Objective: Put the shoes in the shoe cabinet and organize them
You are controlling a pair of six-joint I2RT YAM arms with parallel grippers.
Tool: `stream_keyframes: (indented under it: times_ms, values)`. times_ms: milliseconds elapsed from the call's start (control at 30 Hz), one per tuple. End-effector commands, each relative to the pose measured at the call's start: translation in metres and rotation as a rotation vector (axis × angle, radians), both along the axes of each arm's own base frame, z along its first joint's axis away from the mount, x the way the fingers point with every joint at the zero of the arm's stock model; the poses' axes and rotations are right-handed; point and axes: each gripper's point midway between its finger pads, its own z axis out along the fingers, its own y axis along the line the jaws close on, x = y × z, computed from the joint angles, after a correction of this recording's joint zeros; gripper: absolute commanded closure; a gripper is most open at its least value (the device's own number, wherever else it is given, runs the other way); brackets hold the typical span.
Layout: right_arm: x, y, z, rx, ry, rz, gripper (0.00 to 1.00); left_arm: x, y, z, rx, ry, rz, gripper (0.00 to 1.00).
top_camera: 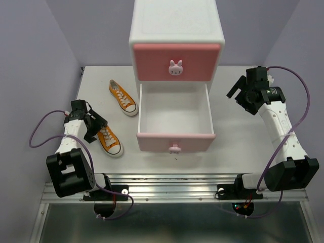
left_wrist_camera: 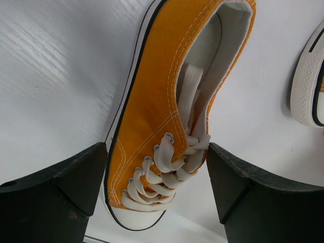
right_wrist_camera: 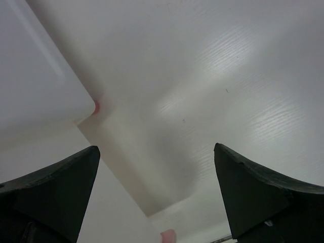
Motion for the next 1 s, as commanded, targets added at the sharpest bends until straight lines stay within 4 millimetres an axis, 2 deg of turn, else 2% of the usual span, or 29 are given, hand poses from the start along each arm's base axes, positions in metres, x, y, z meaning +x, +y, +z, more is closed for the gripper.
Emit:
stream_keyframes:
  times_ms: [0,100,133,400,500,600,700,733,767,833,933,967]
  values:
    - [0.001,-0.002,0.015,-0.003,-0.061,0.010,0.00,-0.009,0.006,-0.003,0.054,0.033,-0.019,0.16]
    - [0.000,-0.001,0.012,0.007,-0.056,0.004,0.00,-0.007,0.008,-0.003,0.059,0.036,-0.020,0.22]
    - [-0.001,-0.001,0.012,0.011,-0.056,0.001,0.00,-0.006,0.008,-0.003,0.060,0.038,-0.023,0.27]
    - [-0.002,-0.001,0.014,0.006,-0.064,0.005,0.00,0.007,0.008,-0.006,0.067,0.047,-0.060,0.30]
    - [-0.003,-0.001,0.014,0.010,-0.063,0.000,0.00,0.011,0.003,-0.007,0.056,0.042,-0.068,0.34]
    - [-0.004,0.001,0.013,0.022,-0.063,0.001,0.00,0.014,-0.003,-0.007,0.044,0.040,-0.080,0.45]
    - [-0.005,0.002,0.012,0.032,-0.065,0.004,0.00,0.017,-0.009,-0.003,0.030,0.023,-0.090,0.65]
    - [-0.005,0.003,0.012,0.035,-0.064,0.005,0.00,0.016,-0.010,-0.001,0.028,0.023,-0.088,0.91]
    - [-0.006,0.003,0.013,0.036,-0.068,0.005,0.00,0.015,-0.011,0.001,0.026,0.025,-0.083,1.00]
    - [-0.006,0.002,0.013,0.034,-0.069,0.002,0.00,0.013,-0.012,0.006,0.022,0.020,-0.082,1.00]
    - [-0.008,0.003,0.014,0.037,-0.071,0.008,0.00,0.010,-0.010,0.029,0.041,-0.015,-0.073,1.00]
    - [-0.008,0.004,0.016,0.041,-0.076,0.007,0.00,0.008,-0.008,0.044,0.060,-0.052,-0.067,1.00]
